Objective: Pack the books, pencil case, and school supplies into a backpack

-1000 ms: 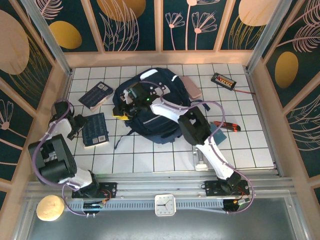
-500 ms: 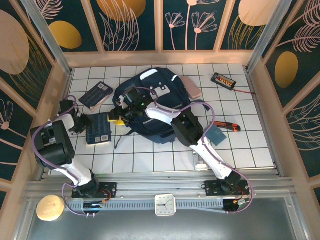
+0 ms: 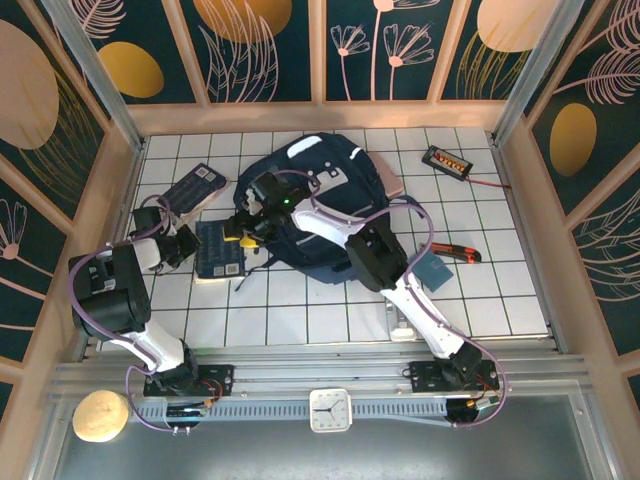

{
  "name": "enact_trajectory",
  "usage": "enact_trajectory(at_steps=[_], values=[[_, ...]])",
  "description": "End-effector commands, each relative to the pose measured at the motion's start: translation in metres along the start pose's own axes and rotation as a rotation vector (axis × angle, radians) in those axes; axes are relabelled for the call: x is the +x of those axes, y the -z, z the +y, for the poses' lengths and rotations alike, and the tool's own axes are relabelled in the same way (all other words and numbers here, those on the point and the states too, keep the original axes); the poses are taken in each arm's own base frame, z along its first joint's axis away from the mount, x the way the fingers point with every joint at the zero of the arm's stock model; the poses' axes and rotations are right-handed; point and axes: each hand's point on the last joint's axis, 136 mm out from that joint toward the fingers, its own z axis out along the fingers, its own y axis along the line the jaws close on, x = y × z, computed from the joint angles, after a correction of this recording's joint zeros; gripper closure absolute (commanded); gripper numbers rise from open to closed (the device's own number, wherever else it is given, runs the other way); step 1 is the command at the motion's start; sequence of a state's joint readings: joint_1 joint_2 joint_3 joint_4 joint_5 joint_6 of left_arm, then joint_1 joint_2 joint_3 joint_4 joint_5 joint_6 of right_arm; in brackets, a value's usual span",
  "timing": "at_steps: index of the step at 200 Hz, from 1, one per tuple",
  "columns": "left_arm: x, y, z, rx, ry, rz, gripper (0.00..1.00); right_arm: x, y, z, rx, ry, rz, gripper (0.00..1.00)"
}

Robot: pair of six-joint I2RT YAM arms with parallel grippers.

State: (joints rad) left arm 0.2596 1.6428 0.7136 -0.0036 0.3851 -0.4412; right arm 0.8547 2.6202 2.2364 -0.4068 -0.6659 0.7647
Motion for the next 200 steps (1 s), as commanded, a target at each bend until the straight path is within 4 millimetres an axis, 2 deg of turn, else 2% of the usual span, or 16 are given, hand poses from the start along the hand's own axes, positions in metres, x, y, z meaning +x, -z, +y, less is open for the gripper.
enact_trajectory(at_steps=[1,25,39,63,87,105,145,154,161,174,185,188,200], values=[[0.084,-0.007,-0.001,0.052,0.067,0.293,1.00,0.022,-0.013,-0.084,0.245,-0.127,0.034,0.40],[0.073,0.007,-0.019,0.099,0.041,0.276,1.00,0.024,-0.006,-0.075,0.194,-0.109,0.027,0.40],[0.063,0.021,-0.034,0.144,0.027,0.247,1.00,0.022,0.004,-0.063,0.144,-0.084,0.012,0.35],[0.045,0.044,-0.065,0.247,0.018,0.189,1.00,0.020,0.033,-0.041,0.095,-0.048,-0.022,0.22],[0.031,0.065,-0.091,0.342,0.017,0.140,1.00,0.025,0.059,-0.036,0.092,-0.042,-0.036,0.19],[0.026,0.076,-0.103,0.389,0.014,0.119,1.00,0.031,0.072,-0.034,0.089,-0.044,-0.041,0.18],[0.020,0.093,-0.122,0.475,0.016,0.107,1.00,0.040,0.084,-0.031,0.020,-0.025,-0.039,0.17],[0.019,0.095,-0.124,0.474,0.014,0.107,1.00,0.040,0.088,-0.028,-0.017,-0.026,-0.044,0.13],[0.020,0.094,-0.120,0.444,0.012,0.109,1.00,0.039,0.090,-0.030,-0.028,-0.029,-0.047,0.11],[0.029,0.082,-0.093,0.303,0.029,0.138,1.00,0.036,0.092,-0.034,-0.012,-0.023,-0.051,0.07],[0.040,0.073,-0.073,0.217,0.045,0.165,0.56,0.034,0.089,-0.035,0.013,-0.001,-0.051,0.07],[0.043,0.071,-0.069,0.199,0.048,0.168,0.51,0.035,0.087,-0.037,0.023,0.000,-0.048,0.07],[0.051,0.063,-0.053,0.148,0.056,0.170,0.43,0.036,0.078,-0.037,0.030,0.001,-0.026,0.07]])
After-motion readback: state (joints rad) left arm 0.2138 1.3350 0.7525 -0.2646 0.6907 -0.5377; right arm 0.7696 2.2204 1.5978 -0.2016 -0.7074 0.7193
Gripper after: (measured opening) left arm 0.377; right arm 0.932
